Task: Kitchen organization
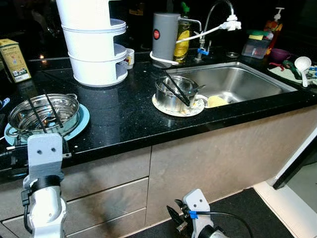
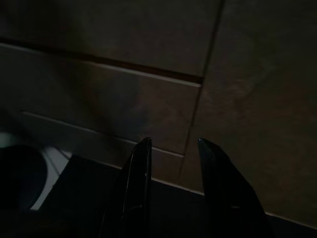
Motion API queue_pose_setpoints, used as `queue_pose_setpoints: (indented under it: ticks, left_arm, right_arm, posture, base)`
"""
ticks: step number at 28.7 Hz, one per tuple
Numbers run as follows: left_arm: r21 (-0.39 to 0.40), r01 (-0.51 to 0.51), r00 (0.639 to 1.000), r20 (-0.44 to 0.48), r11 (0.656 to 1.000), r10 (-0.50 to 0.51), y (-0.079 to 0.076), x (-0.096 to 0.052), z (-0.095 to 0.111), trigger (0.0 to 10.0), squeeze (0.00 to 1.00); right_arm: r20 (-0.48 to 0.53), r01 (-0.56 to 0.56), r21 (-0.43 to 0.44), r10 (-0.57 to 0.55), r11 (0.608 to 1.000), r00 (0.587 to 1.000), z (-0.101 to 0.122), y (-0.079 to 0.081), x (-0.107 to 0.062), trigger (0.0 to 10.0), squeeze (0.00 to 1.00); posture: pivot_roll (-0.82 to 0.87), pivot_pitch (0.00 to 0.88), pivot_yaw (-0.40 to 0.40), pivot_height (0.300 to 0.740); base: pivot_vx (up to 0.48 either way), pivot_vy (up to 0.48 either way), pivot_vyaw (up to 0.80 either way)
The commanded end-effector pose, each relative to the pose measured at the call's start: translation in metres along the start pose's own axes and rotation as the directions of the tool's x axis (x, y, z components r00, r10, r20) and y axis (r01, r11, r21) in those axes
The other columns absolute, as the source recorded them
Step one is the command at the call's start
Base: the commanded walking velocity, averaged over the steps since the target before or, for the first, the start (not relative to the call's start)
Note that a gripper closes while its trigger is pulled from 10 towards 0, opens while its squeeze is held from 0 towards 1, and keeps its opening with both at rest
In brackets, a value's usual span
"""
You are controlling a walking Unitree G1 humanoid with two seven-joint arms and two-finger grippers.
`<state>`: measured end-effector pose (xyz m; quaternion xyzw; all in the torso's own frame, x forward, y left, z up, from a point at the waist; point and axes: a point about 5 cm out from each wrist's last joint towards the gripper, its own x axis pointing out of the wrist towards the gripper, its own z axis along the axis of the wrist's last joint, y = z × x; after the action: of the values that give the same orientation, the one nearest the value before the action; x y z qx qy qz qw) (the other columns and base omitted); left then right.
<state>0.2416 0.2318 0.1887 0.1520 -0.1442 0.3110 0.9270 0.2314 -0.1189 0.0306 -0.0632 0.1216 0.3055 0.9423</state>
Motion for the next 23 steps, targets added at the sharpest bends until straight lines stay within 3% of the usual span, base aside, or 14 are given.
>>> queue_pose_setpoints:
  ticks: [1, 8, 23]
  left_arm:
    - [-0.017, -0.020, 0.999, -0.046, 1.000, 0.019, 0.000, 0.000, -0.006, 10.0, 0.00]
    - [-0.044, -0.029, 0.998, -0.062, 0.999, 0.026, 0.000, 0.008, -0.006, 10.0, 0.00]
    - [-0.115, 0.078, 0.995, -0.048, 0.990, -0.084, -0.018, 0.004, -0.001, 10.0, 0.00]
  right_arm:
    - [-0.016, -0.009, -0.006, 0.009, 1.000, 1.000, -0.002, 0.000, 0.000, 10.0, 0.00]
    - [-0.006, -0.013, -0.015, 0.013, 1.000, 1.000, 0.002, -0.002, 0.004, 10.0, 0.00]
    - [-0.010, -0.019, -0.026, 0.019, 0.999, 1.000, 0.001, -0.001, 0.004, 10.0, 0.00]
  posture:
    - [-0.03, 0.075, -0.027, 0.740]
    - [-0.03, 0.075, -0.025, 0.740]
    - [-0.04, 0.071, -0.017, 0.740]
  base:
    - [0.000, 0.000, 0.00]
    - [0.000, 0.000, 0.00]
    - [0.000, 0.000, 0.00]
